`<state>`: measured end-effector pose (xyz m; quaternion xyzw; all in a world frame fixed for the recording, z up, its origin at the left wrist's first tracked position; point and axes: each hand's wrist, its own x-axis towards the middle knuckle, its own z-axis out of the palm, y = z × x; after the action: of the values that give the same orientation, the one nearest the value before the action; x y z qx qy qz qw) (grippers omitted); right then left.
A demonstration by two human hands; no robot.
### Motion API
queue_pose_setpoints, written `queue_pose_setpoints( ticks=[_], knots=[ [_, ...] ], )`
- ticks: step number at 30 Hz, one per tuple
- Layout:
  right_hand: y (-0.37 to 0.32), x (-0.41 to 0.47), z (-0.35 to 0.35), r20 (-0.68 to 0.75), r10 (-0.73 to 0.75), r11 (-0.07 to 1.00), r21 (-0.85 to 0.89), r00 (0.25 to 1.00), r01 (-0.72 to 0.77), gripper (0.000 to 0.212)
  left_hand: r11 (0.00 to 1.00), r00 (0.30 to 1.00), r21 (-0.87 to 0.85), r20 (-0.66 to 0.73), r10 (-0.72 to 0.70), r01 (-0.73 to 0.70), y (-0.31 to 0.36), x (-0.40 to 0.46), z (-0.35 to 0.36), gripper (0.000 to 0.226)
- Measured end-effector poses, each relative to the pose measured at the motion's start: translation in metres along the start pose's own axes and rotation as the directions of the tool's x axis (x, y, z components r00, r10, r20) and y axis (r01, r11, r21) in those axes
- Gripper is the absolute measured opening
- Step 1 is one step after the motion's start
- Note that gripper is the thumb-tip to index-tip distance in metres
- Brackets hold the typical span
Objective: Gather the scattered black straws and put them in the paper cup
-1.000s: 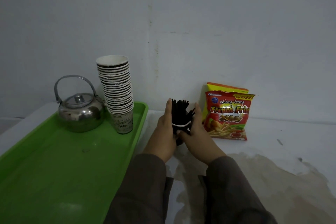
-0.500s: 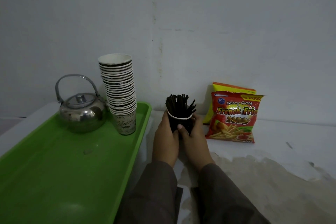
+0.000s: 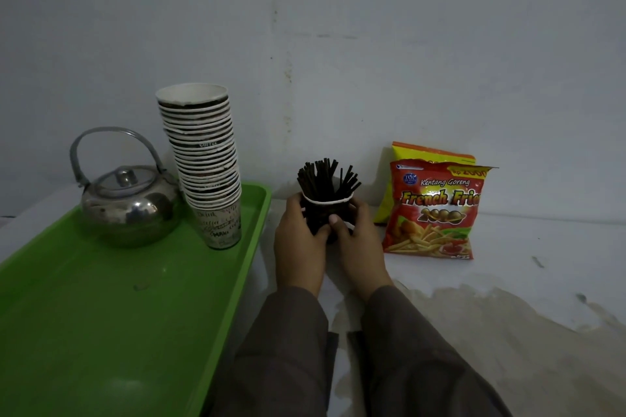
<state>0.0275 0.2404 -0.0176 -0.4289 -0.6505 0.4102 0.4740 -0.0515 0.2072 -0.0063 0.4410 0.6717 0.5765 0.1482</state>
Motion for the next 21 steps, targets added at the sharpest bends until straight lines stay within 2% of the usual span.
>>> queue_pose_setpoints(
  ticks=[12,18,21],
  knots=[
    [0.004,-0.001,-0.001,0.023,-0.028,0.996,-0.084,0.999,0.030,0.046,1.000,0.999,0.025,0.038,-0.007,0.006,-0.008,0.001,0.003,0.057],
    [-0.005,-0.008,0.003,-0.031,0.008,0.995,-0.099,0.999,-0.011,0.056,0.988,0.992,0.132,0.084,-0.091,0.080,-0.009,-0.011,-0.003,0.068],
    [-0.010,-0.018,0.003,-0.093,0.036,0.996,-0.080,0.995,-0.044,0.057,0.985,0.995,0.159,0.061,-0.073,0.063,-0.004,-0.027,-0.008,0.061]
  ],
)
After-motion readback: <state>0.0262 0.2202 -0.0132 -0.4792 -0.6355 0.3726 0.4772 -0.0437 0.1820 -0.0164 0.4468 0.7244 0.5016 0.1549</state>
